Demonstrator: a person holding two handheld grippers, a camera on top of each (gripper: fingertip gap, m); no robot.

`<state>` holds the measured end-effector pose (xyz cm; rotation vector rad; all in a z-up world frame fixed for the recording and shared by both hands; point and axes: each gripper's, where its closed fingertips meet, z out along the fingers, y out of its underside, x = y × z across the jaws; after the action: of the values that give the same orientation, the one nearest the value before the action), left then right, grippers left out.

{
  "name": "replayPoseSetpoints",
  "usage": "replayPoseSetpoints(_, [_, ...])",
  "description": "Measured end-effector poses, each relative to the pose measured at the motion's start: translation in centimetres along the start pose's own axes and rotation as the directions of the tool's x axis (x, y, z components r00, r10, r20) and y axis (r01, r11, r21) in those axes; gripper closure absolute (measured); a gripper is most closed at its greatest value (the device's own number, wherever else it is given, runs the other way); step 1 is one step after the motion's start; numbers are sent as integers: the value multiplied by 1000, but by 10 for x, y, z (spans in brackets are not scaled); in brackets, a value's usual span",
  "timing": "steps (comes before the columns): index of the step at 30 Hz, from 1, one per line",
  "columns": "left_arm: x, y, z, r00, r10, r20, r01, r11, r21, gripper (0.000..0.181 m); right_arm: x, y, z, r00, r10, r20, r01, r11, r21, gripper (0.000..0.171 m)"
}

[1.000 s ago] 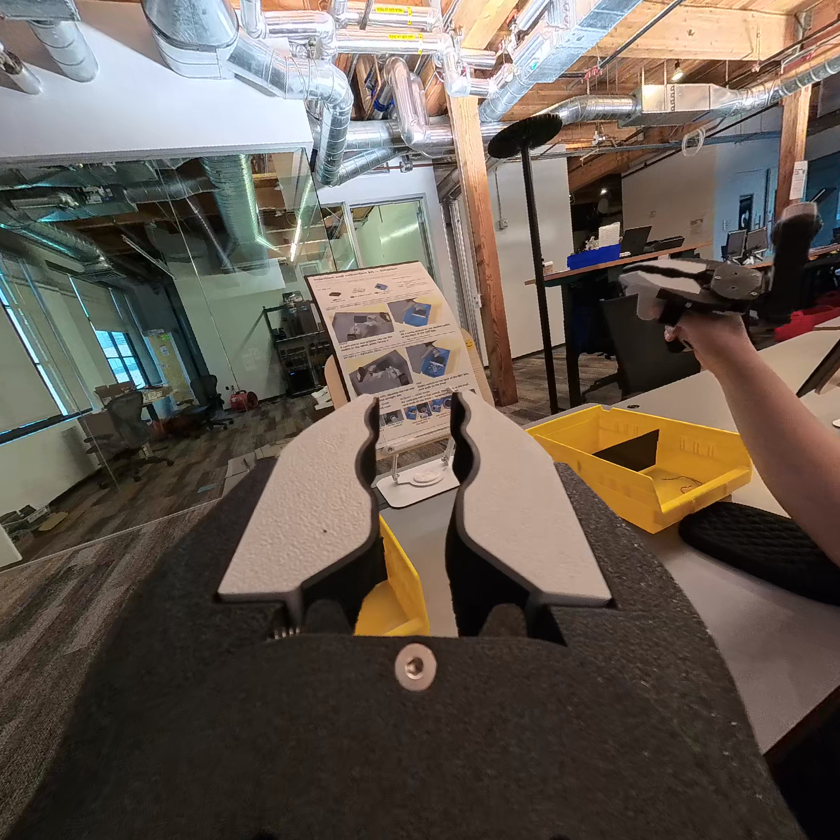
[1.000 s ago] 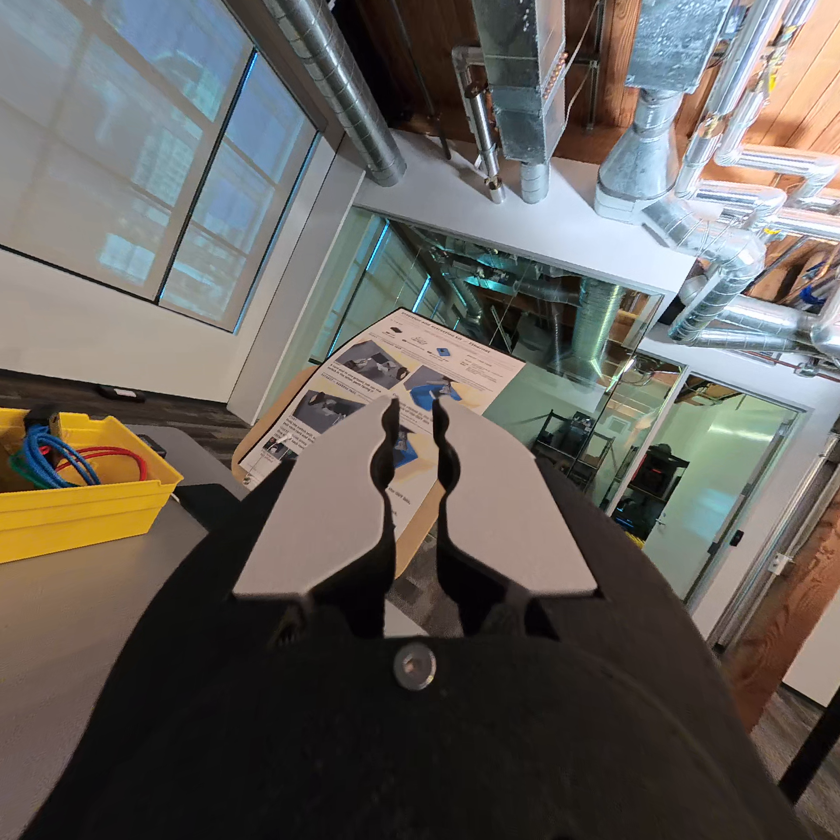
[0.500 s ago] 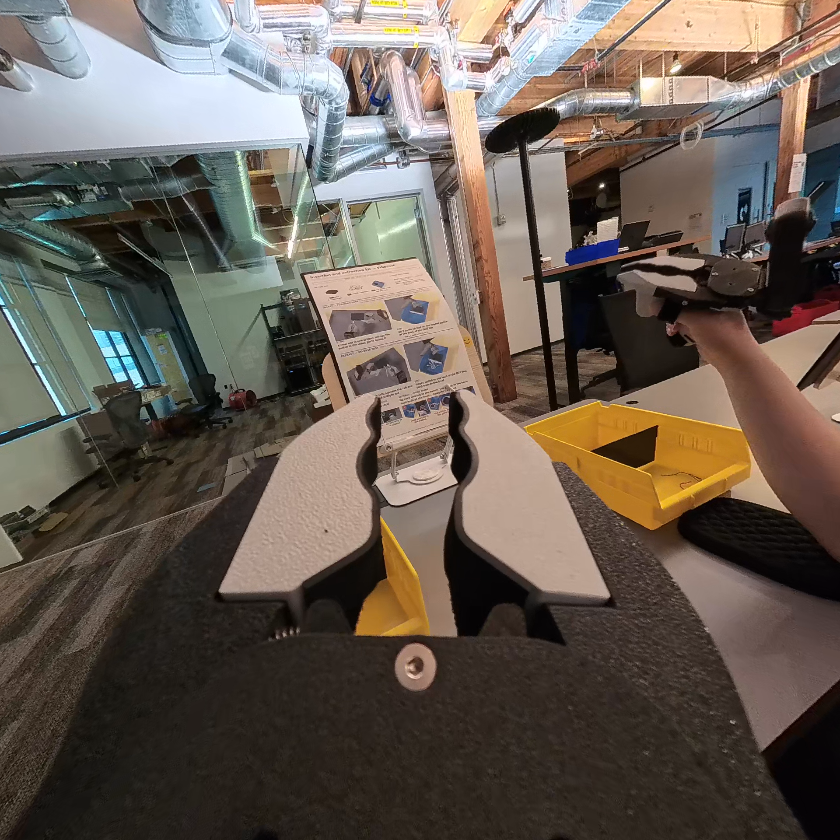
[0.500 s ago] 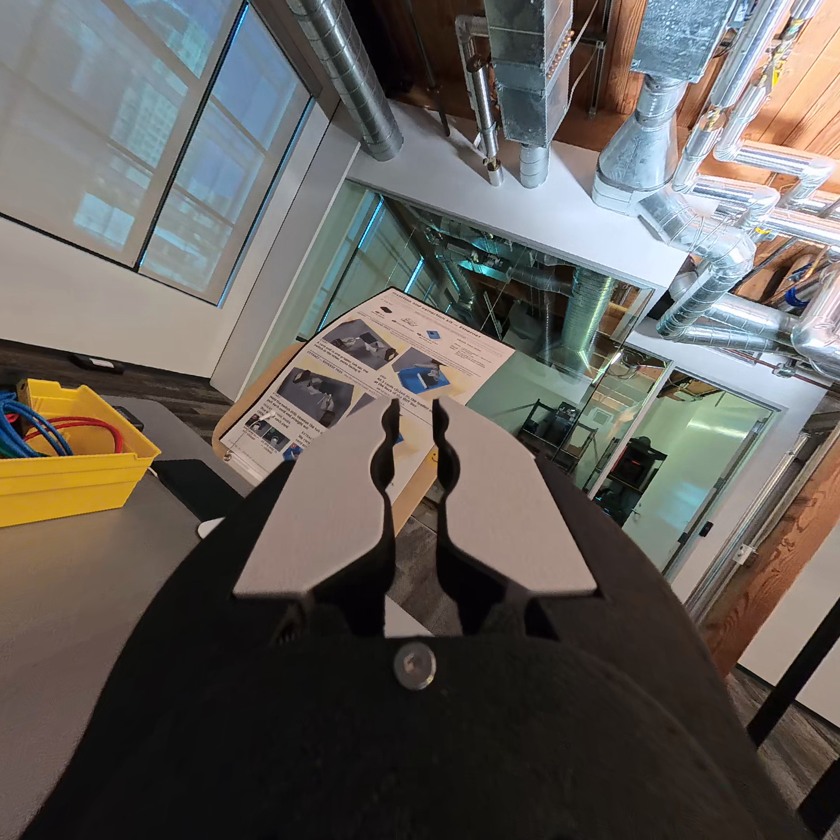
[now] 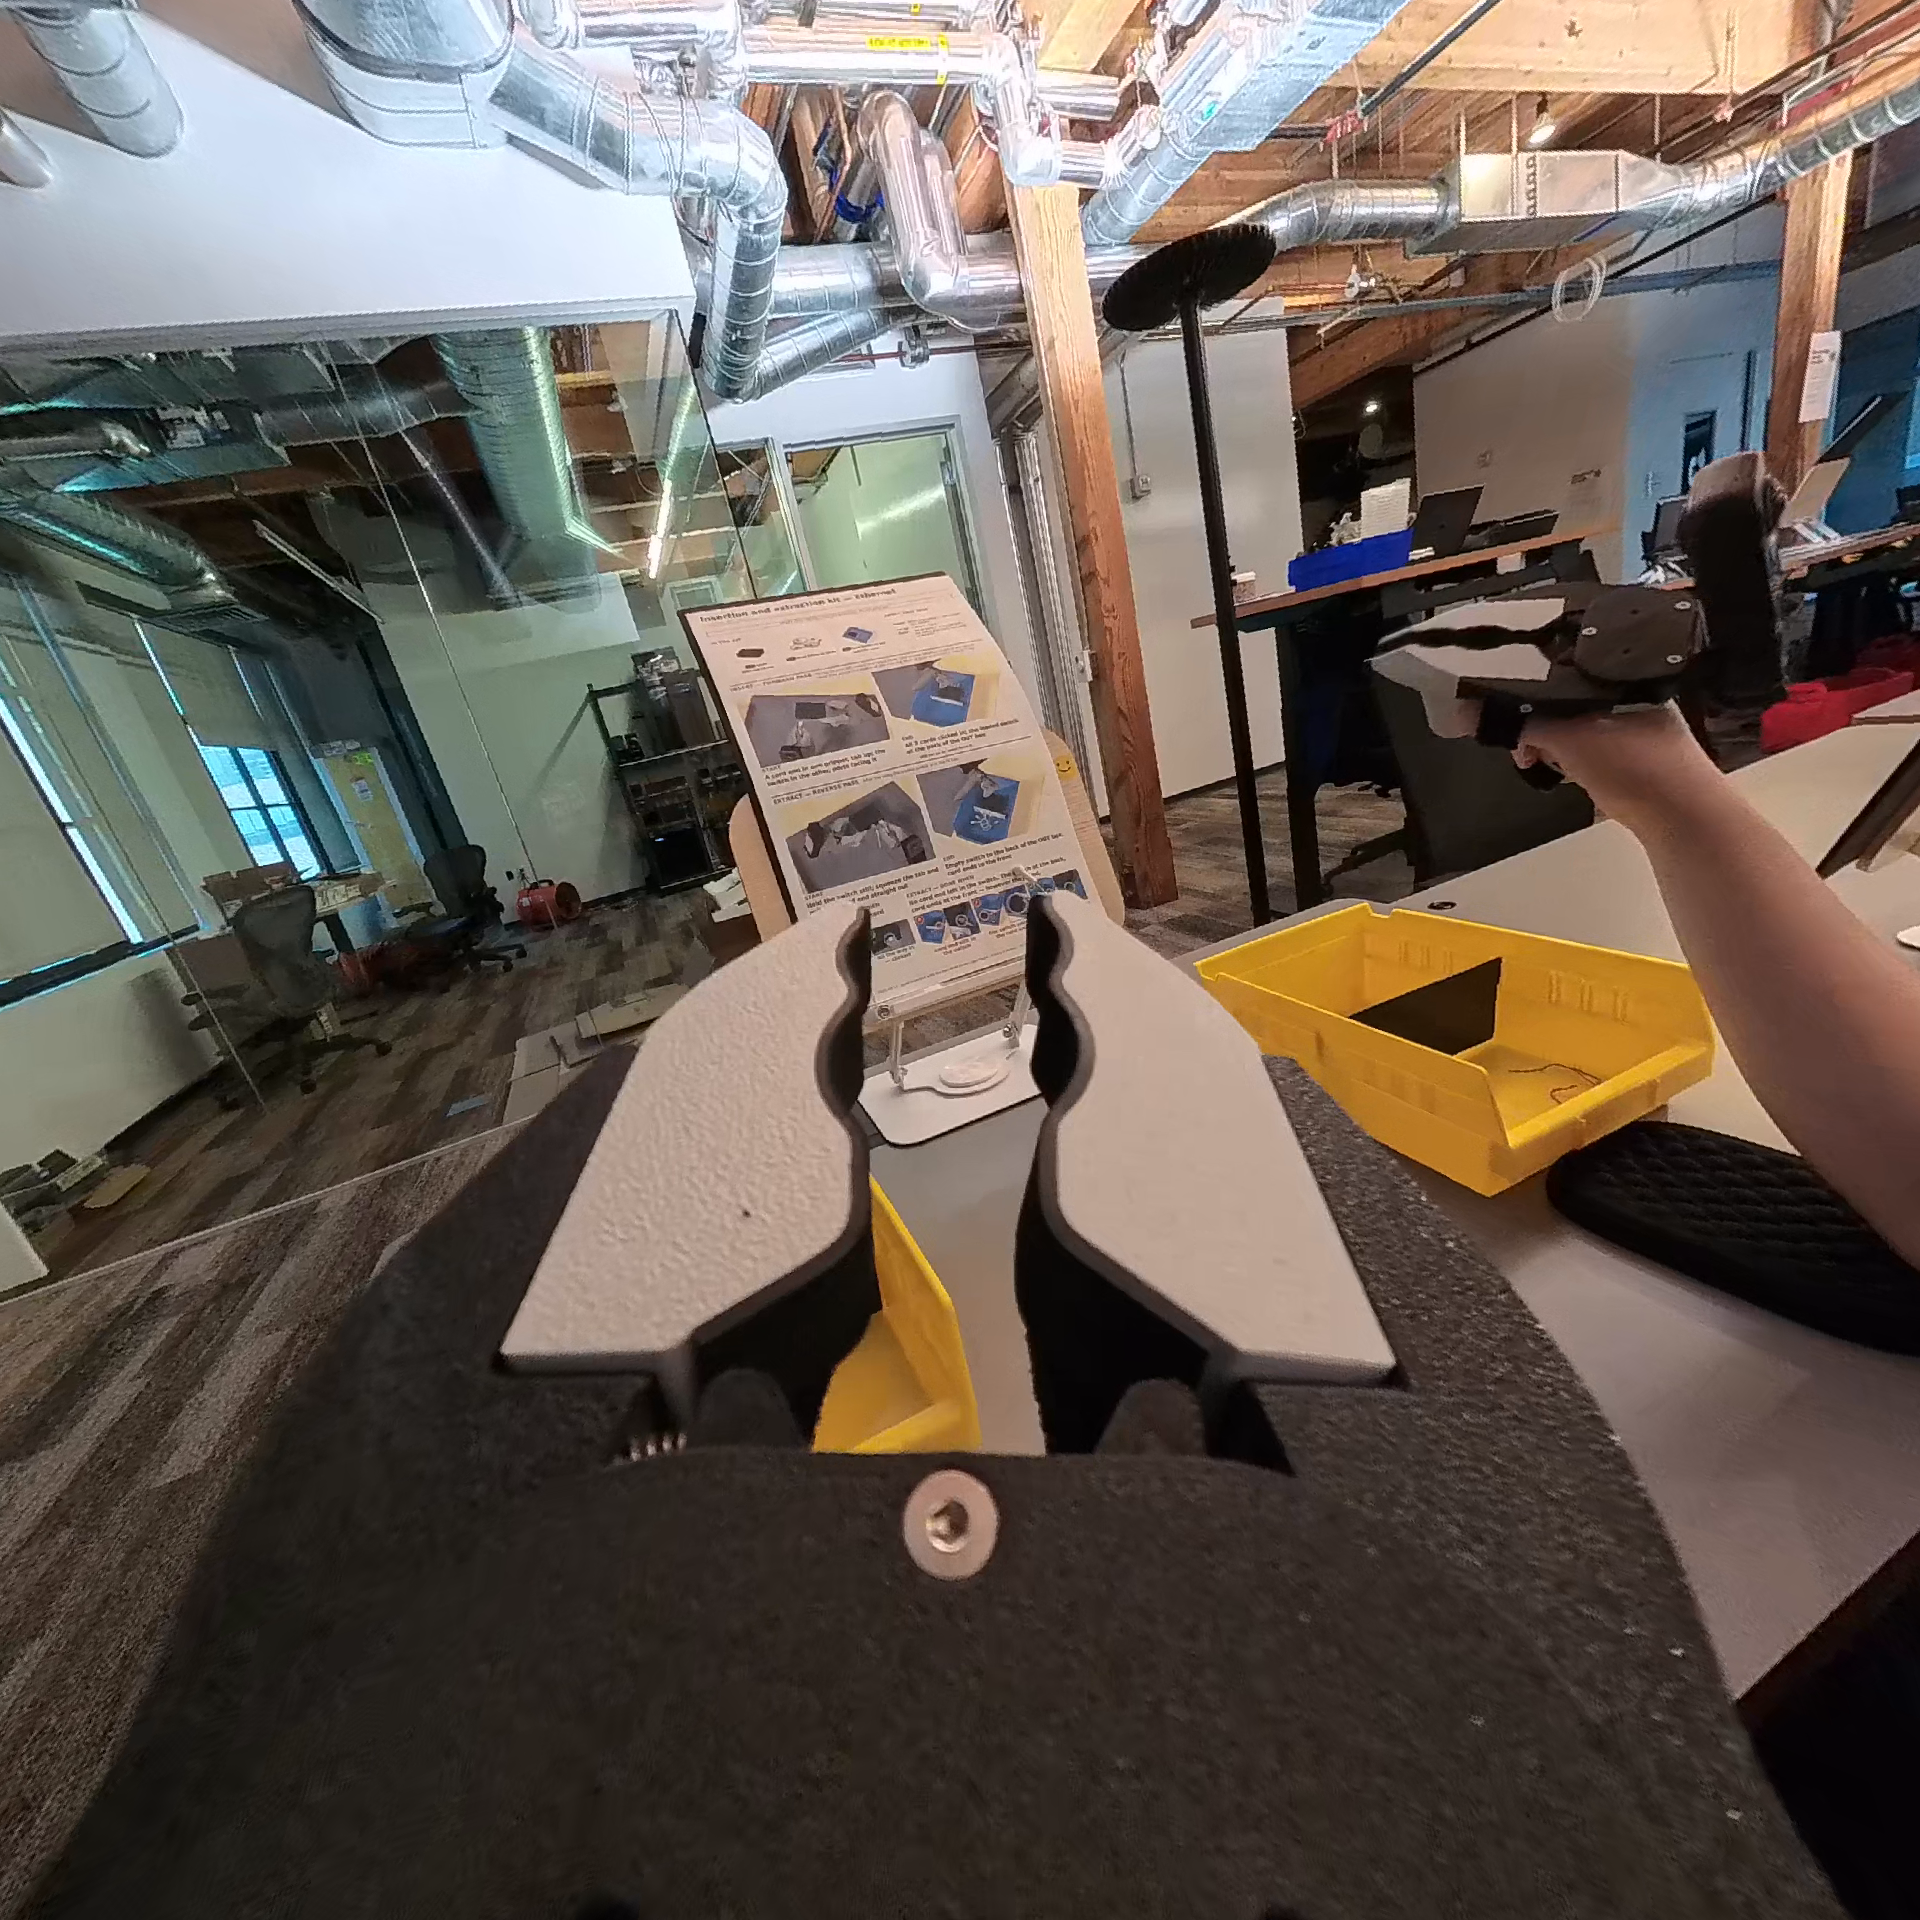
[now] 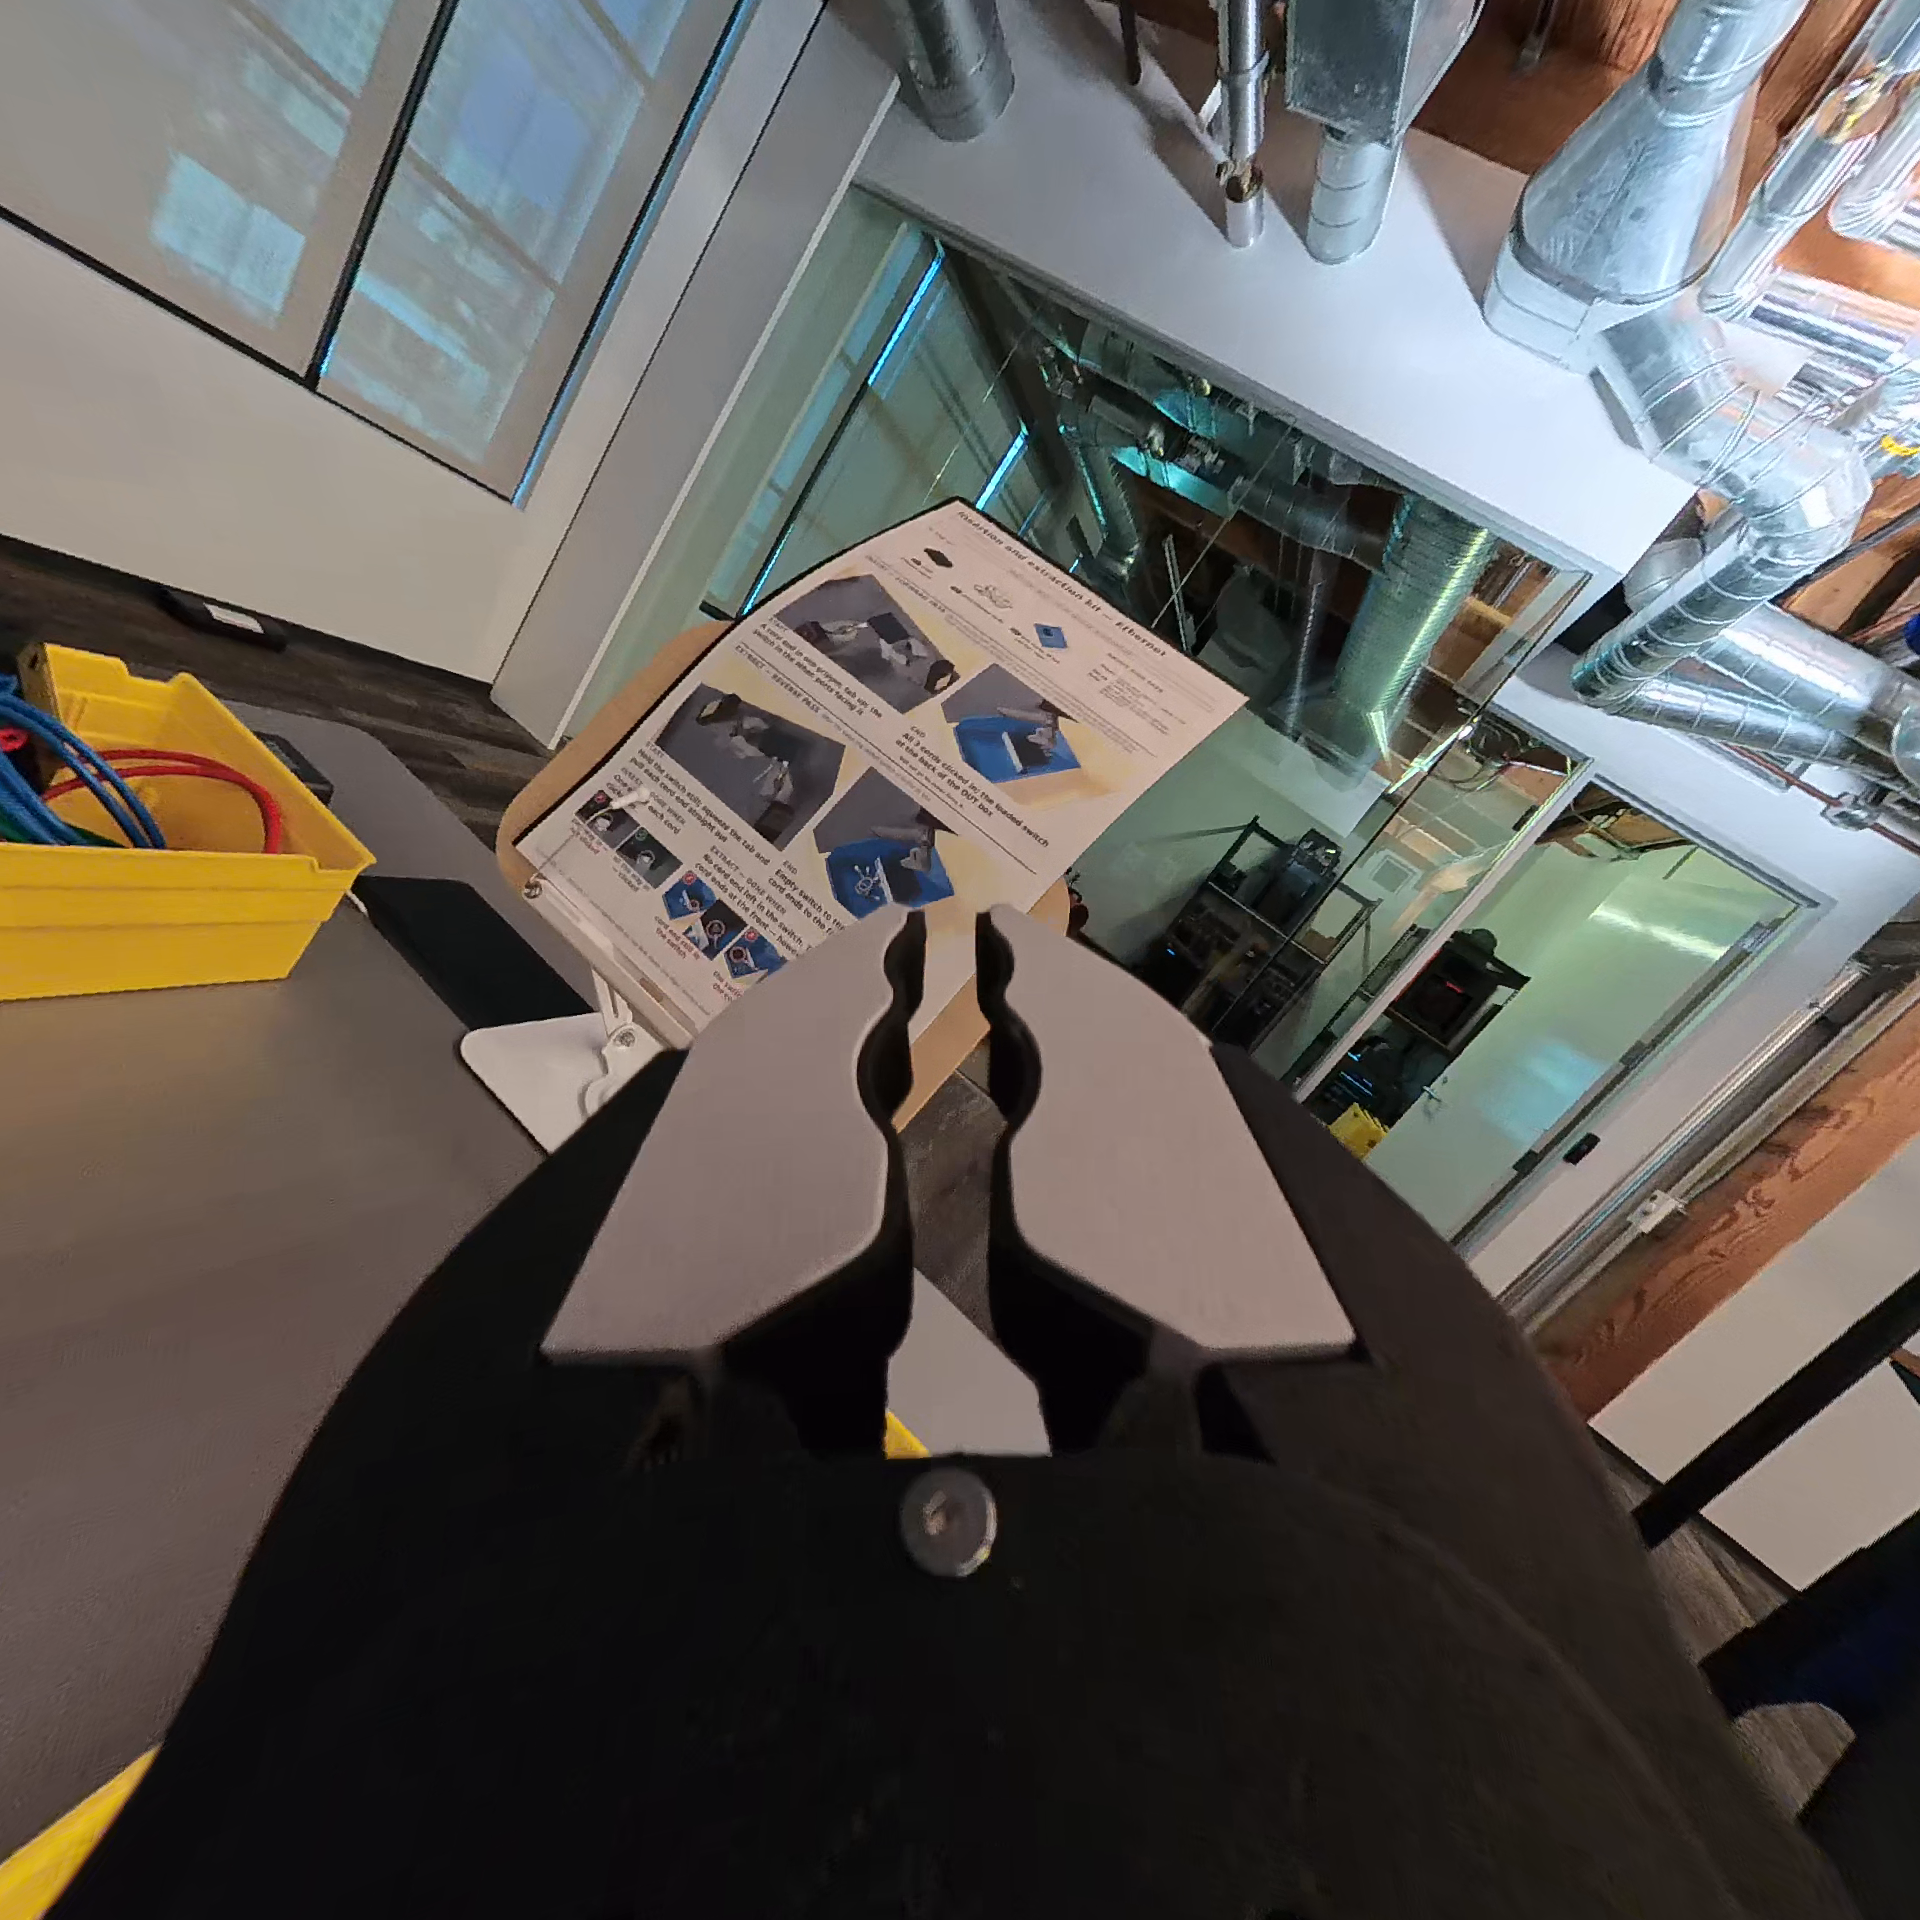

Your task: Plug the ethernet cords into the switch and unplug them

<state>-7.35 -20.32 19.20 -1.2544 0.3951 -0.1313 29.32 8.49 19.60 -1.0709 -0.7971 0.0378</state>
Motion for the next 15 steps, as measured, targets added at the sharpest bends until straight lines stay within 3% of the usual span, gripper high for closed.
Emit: replayPoseSetpoints(15, [3, 9, 4, 1000, -2, -19, 1, 1000, -27, 154, -11, 14, 8, 998, -43, 47, 46, 996, -81, 161])
